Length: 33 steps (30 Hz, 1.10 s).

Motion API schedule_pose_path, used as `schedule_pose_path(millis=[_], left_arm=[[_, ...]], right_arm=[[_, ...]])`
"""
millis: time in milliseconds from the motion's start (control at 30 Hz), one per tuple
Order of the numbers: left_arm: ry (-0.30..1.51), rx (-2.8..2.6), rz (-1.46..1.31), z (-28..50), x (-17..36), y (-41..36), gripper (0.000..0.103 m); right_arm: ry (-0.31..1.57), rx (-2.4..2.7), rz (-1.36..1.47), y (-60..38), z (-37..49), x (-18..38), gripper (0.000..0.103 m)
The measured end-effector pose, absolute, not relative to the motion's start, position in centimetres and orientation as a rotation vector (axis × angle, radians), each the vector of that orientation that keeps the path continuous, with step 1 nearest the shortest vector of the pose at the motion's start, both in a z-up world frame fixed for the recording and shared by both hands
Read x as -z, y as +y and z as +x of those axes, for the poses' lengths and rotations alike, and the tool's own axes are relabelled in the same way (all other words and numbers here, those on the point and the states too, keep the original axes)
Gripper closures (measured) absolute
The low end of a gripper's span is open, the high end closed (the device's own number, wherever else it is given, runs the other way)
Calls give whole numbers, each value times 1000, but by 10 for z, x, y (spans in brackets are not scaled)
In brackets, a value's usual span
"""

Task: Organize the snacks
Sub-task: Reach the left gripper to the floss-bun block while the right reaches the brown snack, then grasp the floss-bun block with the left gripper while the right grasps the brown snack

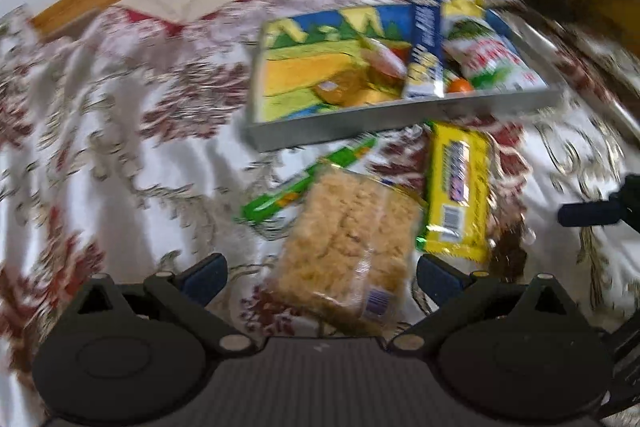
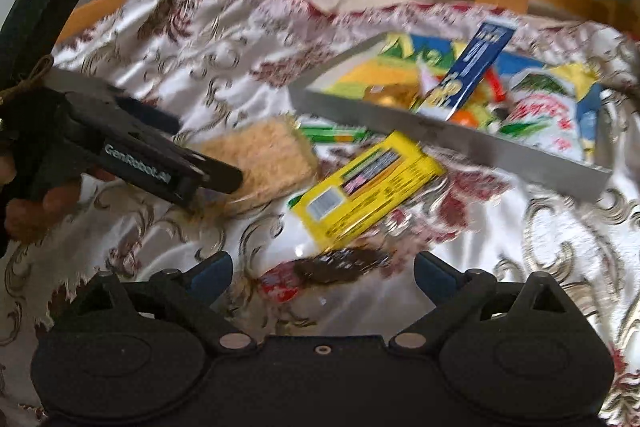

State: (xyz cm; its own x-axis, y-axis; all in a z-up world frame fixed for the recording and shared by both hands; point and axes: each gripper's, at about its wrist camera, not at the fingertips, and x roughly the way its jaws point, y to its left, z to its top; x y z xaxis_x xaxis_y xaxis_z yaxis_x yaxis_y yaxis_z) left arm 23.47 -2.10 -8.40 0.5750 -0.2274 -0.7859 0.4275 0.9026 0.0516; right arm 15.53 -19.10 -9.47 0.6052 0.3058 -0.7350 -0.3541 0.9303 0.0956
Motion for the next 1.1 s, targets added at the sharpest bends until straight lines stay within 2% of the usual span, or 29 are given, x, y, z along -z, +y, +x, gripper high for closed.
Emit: schedule_pose_path(millis=[167, 367, 500, 700, 1100], left_arm=[[902, 467, 235, 242, 94, -28, 1], [926, 421, 259, 251, 101, -34, 7], [962, 372, 248, 255, 105, -35, 7], [933, 346, 281, 250, 102, -39, 15], [1040, 286, 129, 241, 94, -22, 20]], right_arm=[[946, -411, 11, -187, 158, 106, 12], [941, -389, 64, -192, 162, 108, 15], [934, -363, 66, -191, 164, 107, 18], [909, -360, 55, -188, 168, 112, 14], [841, -352, 30, -179, 169, 116, 8]])
